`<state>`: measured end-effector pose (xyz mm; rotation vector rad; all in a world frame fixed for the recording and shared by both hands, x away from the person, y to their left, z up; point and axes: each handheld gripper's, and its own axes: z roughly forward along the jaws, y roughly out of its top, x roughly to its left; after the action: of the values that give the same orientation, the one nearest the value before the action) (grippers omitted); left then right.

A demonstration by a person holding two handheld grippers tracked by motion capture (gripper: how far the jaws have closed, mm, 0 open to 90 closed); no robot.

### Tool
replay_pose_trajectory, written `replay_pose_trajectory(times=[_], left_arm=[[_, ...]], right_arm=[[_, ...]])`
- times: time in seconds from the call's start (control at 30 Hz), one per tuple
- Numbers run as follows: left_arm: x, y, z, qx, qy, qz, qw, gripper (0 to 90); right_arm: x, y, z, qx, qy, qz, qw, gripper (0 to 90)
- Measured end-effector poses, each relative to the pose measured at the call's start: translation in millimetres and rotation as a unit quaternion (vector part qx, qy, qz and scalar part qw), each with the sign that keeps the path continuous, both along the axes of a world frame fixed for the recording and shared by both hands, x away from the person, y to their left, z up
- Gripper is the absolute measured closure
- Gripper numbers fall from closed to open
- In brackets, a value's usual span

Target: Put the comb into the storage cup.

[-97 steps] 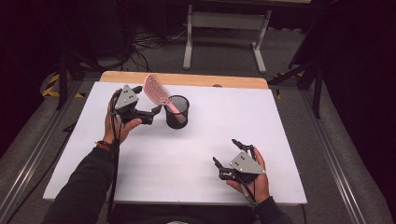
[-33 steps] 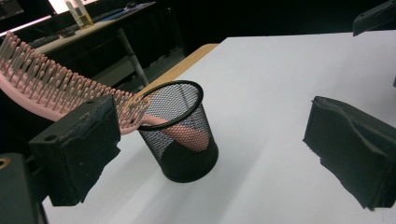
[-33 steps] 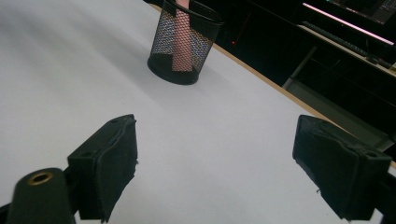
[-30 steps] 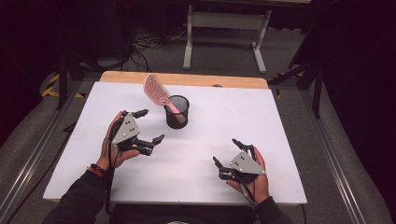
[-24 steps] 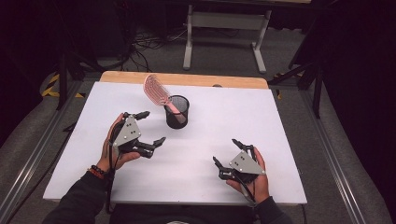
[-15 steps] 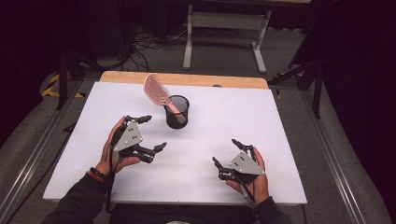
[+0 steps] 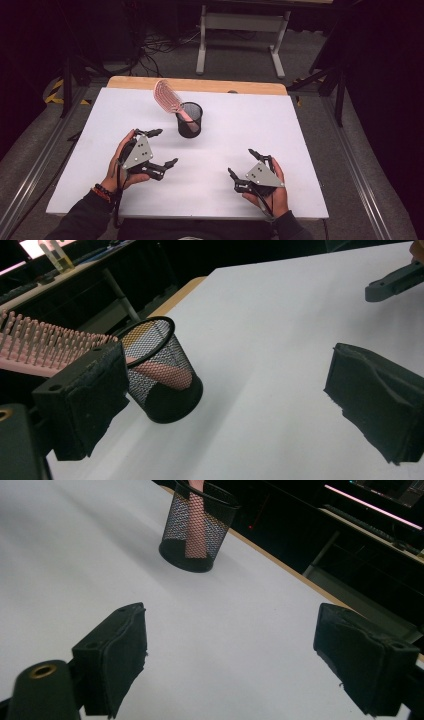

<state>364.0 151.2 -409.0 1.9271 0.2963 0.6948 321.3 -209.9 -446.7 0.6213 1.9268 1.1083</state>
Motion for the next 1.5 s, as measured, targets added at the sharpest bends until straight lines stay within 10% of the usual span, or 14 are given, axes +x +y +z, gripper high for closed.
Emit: replay_pose_trajectory(times=[1.13,1.5], left_arm=[[-20.5,29.8,-24.0,0.044,-0.018,0.021,0.9987,4.5],[-19.5,48.1,-37.6,0.016,0.009,0.030,0.9994,4.4]], right_arm=[[-1.9,-1.0,2.1,-0.003,-0.011,0.004,0.9999,14.2],[-2.5,-1.8,3.0,-0.004,-0.014,0.005,0.9999,14.3]])
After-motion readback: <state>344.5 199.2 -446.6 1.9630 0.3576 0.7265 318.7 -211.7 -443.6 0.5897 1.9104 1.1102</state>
